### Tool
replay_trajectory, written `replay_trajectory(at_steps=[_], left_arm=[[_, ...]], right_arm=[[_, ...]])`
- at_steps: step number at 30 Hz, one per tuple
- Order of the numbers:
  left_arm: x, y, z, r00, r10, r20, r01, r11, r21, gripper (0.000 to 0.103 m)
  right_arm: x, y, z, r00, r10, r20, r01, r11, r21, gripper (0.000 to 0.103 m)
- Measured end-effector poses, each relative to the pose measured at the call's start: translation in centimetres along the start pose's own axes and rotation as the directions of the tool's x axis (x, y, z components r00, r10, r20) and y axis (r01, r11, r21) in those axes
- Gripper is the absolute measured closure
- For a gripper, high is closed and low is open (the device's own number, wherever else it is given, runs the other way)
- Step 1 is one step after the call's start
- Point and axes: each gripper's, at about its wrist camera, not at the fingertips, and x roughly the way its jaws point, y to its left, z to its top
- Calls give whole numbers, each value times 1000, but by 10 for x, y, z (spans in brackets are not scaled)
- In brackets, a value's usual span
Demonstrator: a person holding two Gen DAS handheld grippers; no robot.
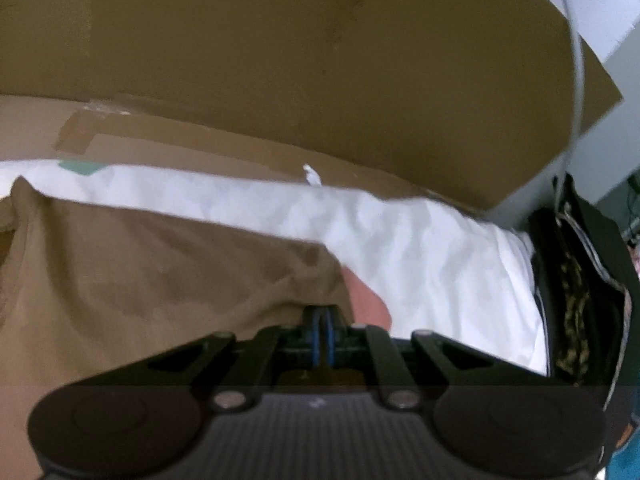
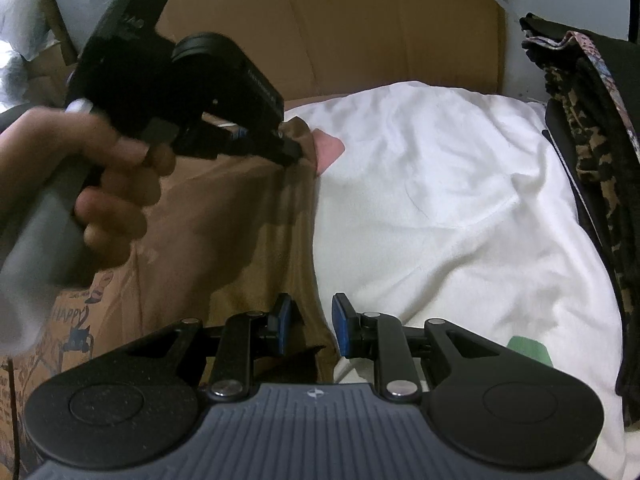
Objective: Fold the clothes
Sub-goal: 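Open the left gripper and release the folded shirt side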
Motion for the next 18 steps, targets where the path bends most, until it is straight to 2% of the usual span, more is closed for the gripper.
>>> replay_trajectory(at_steps=[2,7,11,18], left_arm=[[-4,4,5,1000,0,12,1,1000,-21,97],[-22,13,5,1000,-18,7,18,1000,16,94],[-37,20,-11,999,-29,-16,30,998,51,93],[-60,27,-48,997,-50,-61,55,995,79,93]], right_arm=[[-3,1,-2,1000,-2,0,2,1000,-8,75],[-9,0,-6,1000,0,-5,0,1000,-24,75],[-12,-1,-3,1000,-3,-10,3,1000,-18,74],[-22,14,-1,1000,-9,20,11,997,-80,73]])
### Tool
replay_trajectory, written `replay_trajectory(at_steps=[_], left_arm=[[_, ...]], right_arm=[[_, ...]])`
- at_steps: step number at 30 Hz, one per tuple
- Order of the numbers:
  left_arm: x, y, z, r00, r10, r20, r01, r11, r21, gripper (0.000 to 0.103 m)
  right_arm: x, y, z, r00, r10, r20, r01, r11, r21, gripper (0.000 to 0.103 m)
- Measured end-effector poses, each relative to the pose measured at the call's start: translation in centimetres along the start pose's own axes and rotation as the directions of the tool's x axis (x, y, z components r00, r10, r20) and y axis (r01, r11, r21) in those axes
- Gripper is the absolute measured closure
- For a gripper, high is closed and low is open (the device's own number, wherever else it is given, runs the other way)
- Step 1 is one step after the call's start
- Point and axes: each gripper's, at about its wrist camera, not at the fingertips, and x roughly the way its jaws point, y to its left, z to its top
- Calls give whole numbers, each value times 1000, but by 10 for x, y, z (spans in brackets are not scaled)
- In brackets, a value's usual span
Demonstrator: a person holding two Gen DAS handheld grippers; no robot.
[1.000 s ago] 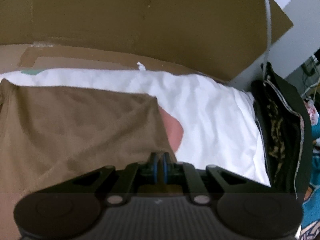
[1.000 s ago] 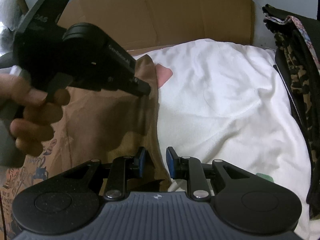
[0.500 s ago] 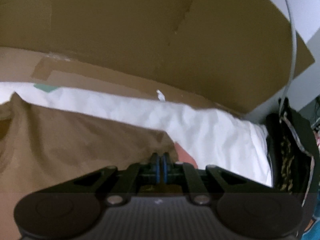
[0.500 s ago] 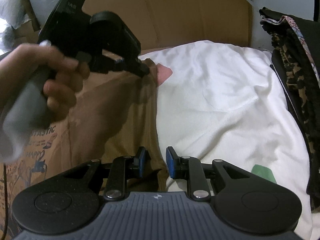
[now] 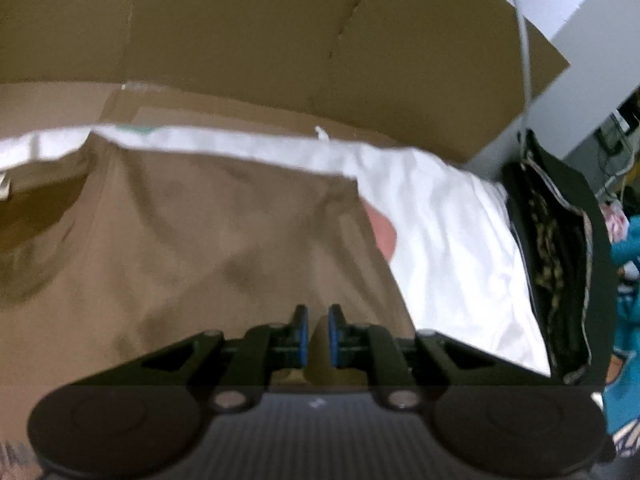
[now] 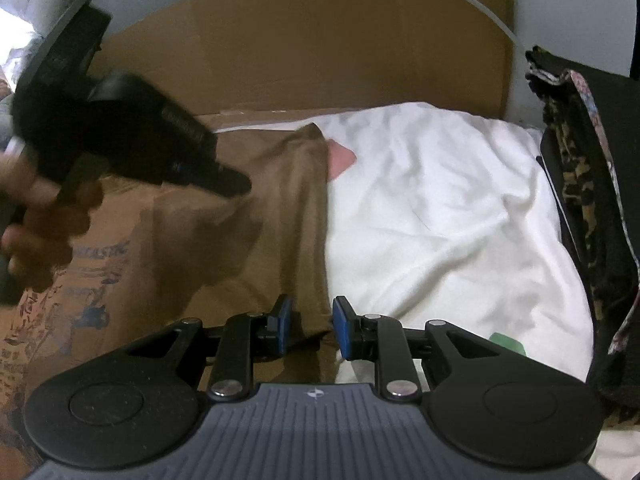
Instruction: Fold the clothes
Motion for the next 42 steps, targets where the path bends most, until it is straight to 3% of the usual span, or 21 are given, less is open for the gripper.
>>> replay_trajectory(at_steps=[5,13,20,28,30,32,34,39,41,42], left_arm=[[-11,-2,-24,1000,14,-23,-14,999,41,89],[-22,6,-45,998,12,-54,-12,1000,14,88],[-32,4,-70,995,-4,-99,7,1000,30,87],[-46,9,-86,990,-51,-135,51,999,-8,83],[-49,9,-89,988,-68,-141,65,998,-25,79],[-51,12,-90,986,-88,-142,79,994,-70,66],[-51,14,-91,985,-101,-140,86,990,-113,59],[-44,13,-96,981,-122,-152,97,982,-160,63],[-45,13,-97,981,-120,-152,96,983,-159,82],[-45,13,-97,981,-120,-151,95,983,-159,85]], right_arm=[[-4,10,1,1000,1,6,0,1000,-23,73],[-5,18,1,1000,-15,5,15,998,-53,72],[6,-13,-8,997,-51,-51,52,998,25,70],[-9,-14,-7,998,-50,-28,50,999,19,70],[-13,-11,-8,999,-49,-23,49,999,8,70],[-16,-9,-8,999,-45,-23,45,999,-2,70],[-18,-6,-8,999,-41,-24,41,999,-9,70],[-22,-2,-10,999,-34,-24,33,999,-14,70],[-23,-1,-11,999,-27,-27,27,1000,-12,70],[-24,-1,-12,999,-24,-29,24,1000,-14,70]])
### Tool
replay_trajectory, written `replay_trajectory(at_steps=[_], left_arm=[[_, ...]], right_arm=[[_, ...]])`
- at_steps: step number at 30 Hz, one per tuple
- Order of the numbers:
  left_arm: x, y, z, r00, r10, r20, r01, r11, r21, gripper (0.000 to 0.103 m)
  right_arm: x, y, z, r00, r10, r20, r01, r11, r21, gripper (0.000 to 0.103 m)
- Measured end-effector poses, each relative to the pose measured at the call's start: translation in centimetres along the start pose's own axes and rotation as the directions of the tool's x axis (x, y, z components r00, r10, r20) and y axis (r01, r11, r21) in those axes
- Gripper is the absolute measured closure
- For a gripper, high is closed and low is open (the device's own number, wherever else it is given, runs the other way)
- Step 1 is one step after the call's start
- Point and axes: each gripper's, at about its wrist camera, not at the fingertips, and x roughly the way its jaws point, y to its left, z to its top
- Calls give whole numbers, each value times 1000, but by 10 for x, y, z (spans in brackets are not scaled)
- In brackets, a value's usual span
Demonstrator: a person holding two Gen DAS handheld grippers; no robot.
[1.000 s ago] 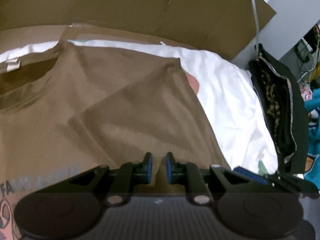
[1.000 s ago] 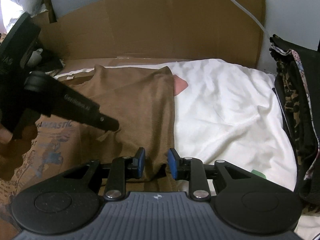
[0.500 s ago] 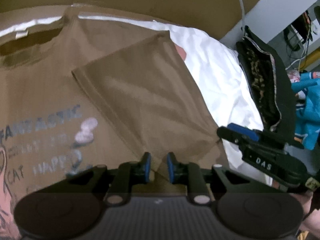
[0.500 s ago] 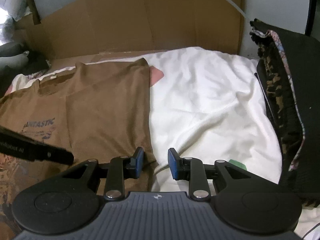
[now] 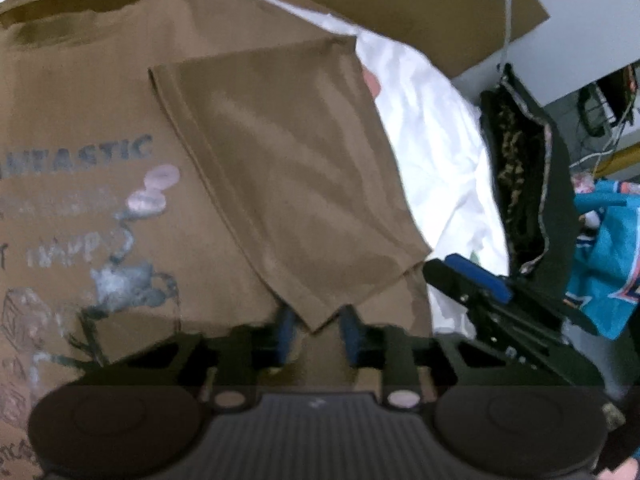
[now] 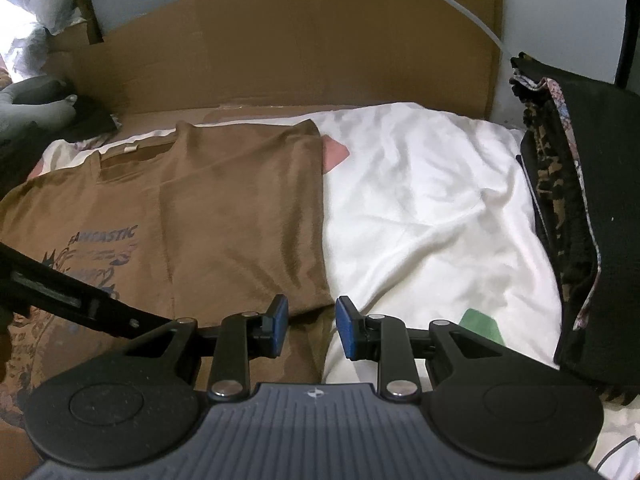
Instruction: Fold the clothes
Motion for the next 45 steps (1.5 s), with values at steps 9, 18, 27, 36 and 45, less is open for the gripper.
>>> replay_trajectory(at_steps=[9,18,27,36,45], left_arm=[[-3,1,-3,1000,7,3,-7,1000,2,99],[2,-1,-6,999,38,-12,-37,999,39,101],[-6,0,-8,998,56,-31,-53,995,86,101],[-33,-11,21,994,63,84,-75,987,142,97],[-3,-6,16,996,73,47,-79,986,150,97]], right_arm=[[1,-2,-9,1000,-7,-18,6,1000,-13,70],[-1,0,1,1000,-12,11,11,1000,9,70],[9,16,6,1000,4,17,-4,1000,0,70],[18,25,3,1000,1,0,-1,1000,-31,70],[16,37,8,999,5,41,-1,996,-88,70]])
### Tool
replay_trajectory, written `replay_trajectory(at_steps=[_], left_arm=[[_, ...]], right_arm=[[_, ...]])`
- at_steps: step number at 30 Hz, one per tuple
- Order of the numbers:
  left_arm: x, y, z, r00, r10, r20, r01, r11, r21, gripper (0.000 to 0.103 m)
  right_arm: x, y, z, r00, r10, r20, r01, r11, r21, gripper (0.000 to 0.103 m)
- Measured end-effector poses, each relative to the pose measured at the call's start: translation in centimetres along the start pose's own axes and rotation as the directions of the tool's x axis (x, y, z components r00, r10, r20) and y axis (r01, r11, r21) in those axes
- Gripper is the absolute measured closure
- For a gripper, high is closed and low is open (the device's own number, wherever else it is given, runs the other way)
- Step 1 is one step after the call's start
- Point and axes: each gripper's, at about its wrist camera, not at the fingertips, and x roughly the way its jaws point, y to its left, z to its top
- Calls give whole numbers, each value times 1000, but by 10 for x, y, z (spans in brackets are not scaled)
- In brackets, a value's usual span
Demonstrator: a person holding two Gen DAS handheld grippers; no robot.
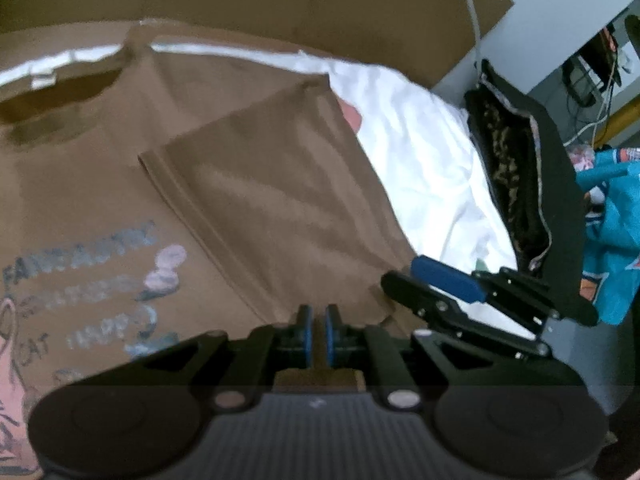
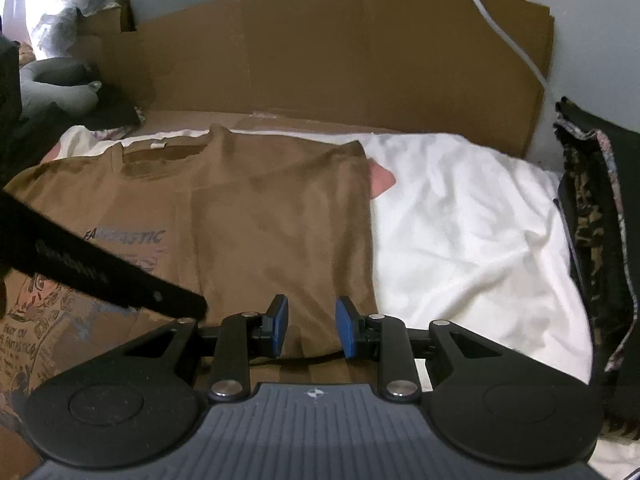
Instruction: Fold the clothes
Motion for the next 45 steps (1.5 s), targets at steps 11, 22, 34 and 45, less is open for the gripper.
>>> replay_trajectory(at_steps=[11,22,34,45], left_arm=[[10,4,-13,999,17,-48,-18,999,-29,97],[-70,8,-29,995,100,-21,-101,994,-45,69],[-191,30,7,978,150,145,-128,981,-147,65],[-267,62,-22,962,201,187,-169,970,-172,58]], right_arm=[[7,9,-18,997,14,-79,-15,1000,-8,70],[-28,22,-9,983,68,-169,-65,998,21,70],[-106,41,46,987,65,-149,-59,997,48,59],[-140,69,81,989,89,-117,-83,995,58,50]])
